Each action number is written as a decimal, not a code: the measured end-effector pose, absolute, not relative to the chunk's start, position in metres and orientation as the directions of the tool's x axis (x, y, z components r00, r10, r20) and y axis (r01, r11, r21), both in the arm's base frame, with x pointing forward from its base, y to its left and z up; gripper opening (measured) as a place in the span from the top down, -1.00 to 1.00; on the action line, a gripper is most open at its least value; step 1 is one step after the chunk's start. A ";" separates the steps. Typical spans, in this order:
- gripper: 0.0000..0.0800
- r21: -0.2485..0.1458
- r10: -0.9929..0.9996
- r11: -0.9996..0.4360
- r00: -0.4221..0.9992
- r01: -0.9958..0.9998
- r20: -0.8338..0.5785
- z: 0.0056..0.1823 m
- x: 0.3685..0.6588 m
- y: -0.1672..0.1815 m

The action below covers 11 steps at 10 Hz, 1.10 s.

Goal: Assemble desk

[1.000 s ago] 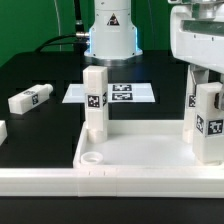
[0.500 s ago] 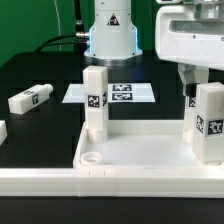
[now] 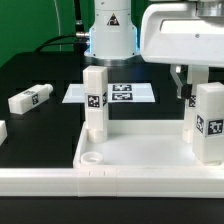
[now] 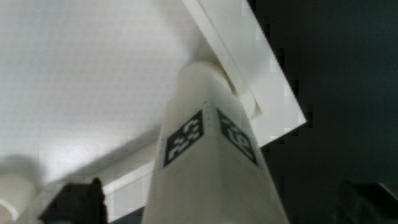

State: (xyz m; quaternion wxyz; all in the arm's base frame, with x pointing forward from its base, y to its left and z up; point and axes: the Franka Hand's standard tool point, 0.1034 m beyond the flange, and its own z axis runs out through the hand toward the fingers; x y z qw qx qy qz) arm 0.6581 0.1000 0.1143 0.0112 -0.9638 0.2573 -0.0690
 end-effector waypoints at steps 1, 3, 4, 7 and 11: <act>-0.62 -0.048 -0.445 -0.895 0.886 -0.443 0.132 0.114 0.658 0.100; -0.62 -0.025 -0.311 -0.950 0.940 -0.311 0.140 0.114 0.658 0.102; -0.62 -0.016 -0.261 -0.965 0.955 -0.262 0.143 0.115 0.659 0.100; -0.62 0.023 -0.077 -0.996 0.986 -0.081 0.148 0.116 0.660 0.100; 0.04 0.031 -0.021 -0.999 0.989 -0.026 0.147 0.115 0.660 0.100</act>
Offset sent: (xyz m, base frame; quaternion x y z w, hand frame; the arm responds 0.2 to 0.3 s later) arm 0.0065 0.0112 0.0031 0.0345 -0.0091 -0.1407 0.9894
